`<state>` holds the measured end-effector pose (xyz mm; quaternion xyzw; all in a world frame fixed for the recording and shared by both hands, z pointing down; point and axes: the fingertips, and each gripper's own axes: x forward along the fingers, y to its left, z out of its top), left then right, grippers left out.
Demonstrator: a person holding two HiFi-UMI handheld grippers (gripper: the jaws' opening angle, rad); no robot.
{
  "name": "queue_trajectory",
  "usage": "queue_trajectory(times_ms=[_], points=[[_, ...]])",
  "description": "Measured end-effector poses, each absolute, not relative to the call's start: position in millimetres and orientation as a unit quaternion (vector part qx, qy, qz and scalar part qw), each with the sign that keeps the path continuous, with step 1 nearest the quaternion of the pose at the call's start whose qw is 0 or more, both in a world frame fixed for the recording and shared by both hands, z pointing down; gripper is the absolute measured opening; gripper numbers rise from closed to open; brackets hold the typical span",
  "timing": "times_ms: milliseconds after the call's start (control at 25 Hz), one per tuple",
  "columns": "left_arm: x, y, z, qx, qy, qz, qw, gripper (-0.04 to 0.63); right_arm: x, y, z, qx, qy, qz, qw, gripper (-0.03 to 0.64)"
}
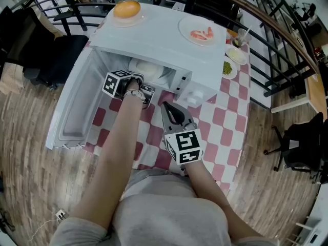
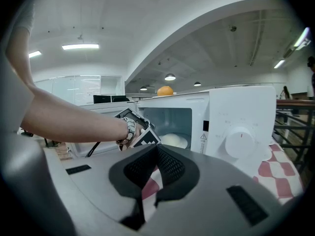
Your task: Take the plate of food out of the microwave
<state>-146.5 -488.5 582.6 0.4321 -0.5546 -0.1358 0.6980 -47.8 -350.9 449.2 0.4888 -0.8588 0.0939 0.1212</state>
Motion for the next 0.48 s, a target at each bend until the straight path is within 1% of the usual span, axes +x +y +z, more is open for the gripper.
queue_trajectory(times_ms=[200,240,480], points=[[-146.6,-487.6,579.0,0.442,-0.549,-0.146,0.694,0.070,-47.7,-350.0,448.7,0.488,-0.859,0.092,0.121,0.023],[-146.3,-488.1,577.6,0.444,-0.547,-0.150,0.693,0.046,-47.5,-350.1,448.9,0.488,-0.859,0.093,0.121,0.023],[-144.0,-487.0,575.3,0.453,-0.530,-0.174,0.695,0.040,-46.8,-349.9,451.8,0.490,-0.858,0.095,0.122,0.023]])
